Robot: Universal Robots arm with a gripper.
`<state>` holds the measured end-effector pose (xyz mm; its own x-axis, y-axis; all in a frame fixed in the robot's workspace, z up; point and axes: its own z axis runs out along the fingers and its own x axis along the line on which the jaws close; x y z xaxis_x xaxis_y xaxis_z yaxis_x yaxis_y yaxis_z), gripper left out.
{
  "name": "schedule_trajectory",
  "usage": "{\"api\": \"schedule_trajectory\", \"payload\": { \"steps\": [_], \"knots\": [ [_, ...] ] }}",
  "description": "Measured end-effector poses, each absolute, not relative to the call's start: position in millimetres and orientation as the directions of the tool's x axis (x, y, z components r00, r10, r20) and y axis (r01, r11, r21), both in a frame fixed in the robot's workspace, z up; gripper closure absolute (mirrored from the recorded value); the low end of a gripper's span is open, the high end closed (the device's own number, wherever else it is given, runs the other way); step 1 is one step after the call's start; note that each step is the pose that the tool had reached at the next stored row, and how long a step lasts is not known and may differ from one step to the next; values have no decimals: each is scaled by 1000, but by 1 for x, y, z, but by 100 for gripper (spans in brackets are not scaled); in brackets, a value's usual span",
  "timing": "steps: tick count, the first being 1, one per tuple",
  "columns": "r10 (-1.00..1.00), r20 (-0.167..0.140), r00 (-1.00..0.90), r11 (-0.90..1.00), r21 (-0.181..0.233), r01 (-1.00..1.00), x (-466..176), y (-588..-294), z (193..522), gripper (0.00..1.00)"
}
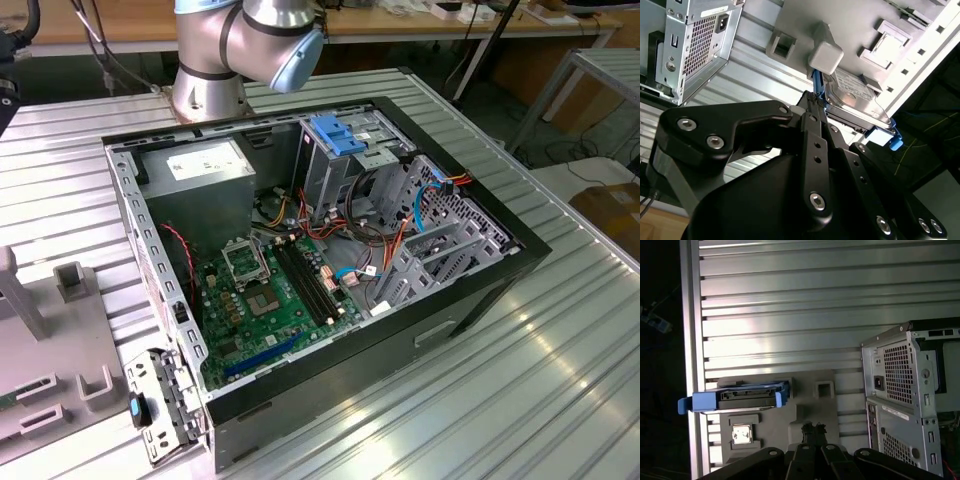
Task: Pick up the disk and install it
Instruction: 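Reach for the disk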
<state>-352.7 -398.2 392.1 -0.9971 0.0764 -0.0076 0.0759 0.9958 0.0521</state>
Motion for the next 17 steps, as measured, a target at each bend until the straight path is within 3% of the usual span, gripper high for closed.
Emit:
{"api": "schedule_trajectory", "payload": {
  "steps": [17],
  "knots": [
    [76, -5, -997, 996, 52, 76, -386, -398, 391, 89]
  ]
}}
